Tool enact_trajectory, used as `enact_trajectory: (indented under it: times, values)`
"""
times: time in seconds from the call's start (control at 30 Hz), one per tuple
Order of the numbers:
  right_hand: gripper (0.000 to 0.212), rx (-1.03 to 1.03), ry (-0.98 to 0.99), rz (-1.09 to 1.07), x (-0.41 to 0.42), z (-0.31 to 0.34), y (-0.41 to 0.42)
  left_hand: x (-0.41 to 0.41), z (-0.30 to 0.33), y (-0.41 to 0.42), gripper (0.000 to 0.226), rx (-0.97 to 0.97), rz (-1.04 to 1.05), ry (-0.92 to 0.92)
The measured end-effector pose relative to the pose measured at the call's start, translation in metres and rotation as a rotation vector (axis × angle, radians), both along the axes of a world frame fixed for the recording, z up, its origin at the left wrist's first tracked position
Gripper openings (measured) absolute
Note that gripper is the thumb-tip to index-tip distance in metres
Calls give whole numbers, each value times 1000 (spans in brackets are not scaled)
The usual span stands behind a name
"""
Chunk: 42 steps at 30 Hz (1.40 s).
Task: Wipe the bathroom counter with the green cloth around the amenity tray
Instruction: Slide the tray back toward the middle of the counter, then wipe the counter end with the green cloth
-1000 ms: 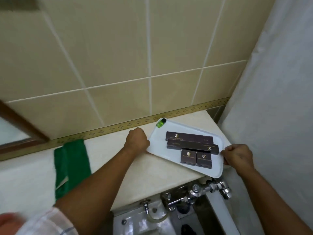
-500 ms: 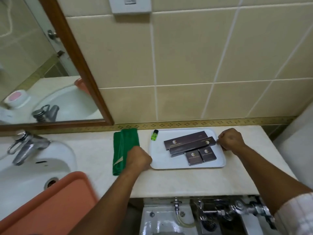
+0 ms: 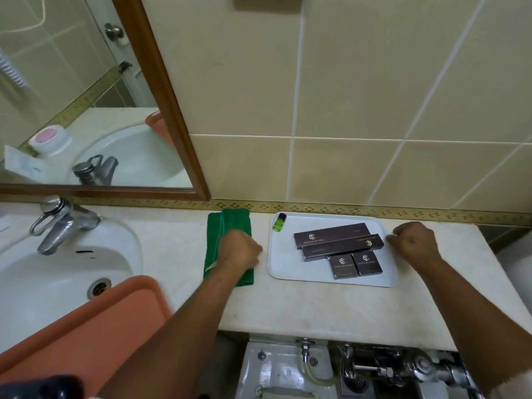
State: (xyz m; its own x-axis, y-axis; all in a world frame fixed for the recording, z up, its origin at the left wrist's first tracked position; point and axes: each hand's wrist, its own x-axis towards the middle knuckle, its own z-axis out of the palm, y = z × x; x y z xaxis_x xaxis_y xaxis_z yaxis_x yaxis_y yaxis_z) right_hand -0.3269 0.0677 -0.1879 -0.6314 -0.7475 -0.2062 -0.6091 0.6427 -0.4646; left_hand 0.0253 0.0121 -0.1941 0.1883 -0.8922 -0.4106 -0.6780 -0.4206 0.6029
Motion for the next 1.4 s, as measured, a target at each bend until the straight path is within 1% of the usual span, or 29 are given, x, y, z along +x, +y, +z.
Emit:
enact_trajectory:
  times: [0.03,0.07,0.1,0.13,0.17,0.2,0.27,0.3,0.37,0.4,0.47,0.53,0.67,0.73,0.8,0.87,0.93,1.03,1.1,1.13,1.17,1.23,1.33,1.4]
  values:
    - [26,-60,44,5,18,6,6,13,6,-11,12,-71,45,-1]
    - [25,-129,36,21,46,10,13,27,9,-24,18,-144,92,1]
    - [20,-179,-23,73,82,11,21,40,11,-36,25,-187,120,-12]
    - [15,-182,-131,149,123,9,29,51,12,-48,31,-184,140,-34]
    - [12,-126,-272,211,167,3,34,59,11,-58,42,-145,159,-54]
    - [15,-37,-422,231,206,-3,36,62,10,-67,52,-84,173,-68]
    - [32,137,-655,163,267,-15,32,67,7,-81,65,-9,156,-67]
    - [37,158,-731,123,284,-21,28,68,5,-85,71,8,133,-51]
    - [39,78,-808,74,306,-30,20,71,2,-93,80,33,120,-13]
    - [37,46,-810,72,313,-33,19,73,0,-96,81,39,121,-7]
    - [30,33,-780,91,321,-35,19,74,-7,-102,77,53,118,32]
    - [25,41,-781,91,324,-35,18,74,-11,-104,71,82,117,111]
    - [21,77,-819,68,316,-24,23,76,-8,-93,45,70,124,171]
    - [19,47,-845,81,305,-15,33,81,0,-82,33,47,122,179]
    - [18,7,-868,69,277,-7,54,68,9,-69,23,43,27,195]
    - [18,-21,-860,37,238,-1,80,37,23,-57,16,64,-57,285]
    - [18,-85,-832,-60,191,2,110,-8,33,-45,23,93,-164,345]
    - [20,-212,-764,-315,127,7,150,-92,36,-26,16,132,-375,361]
    - [25,-342,-821,-558,84,4,173,-160,34,-10,14,144,-494,408]
    - [26,-394,-863,-642,67,3,178,-191,34,-4,15,134,-528,419]
    - [25,-428,-891,-697,49,1,184,-224,33,1,17,110,-570,409]
    - [22,-478,-925,-756,19,-4,189,-280,31,5,19,32,-671,320]
    - [17,-539,-934,-811,-16,-9,179,-334,31,-1,19,-65,-766,192]
    - [14,-528,-942,-805,-35,-10,169,-355,27,-7,15,-127,-807,131]
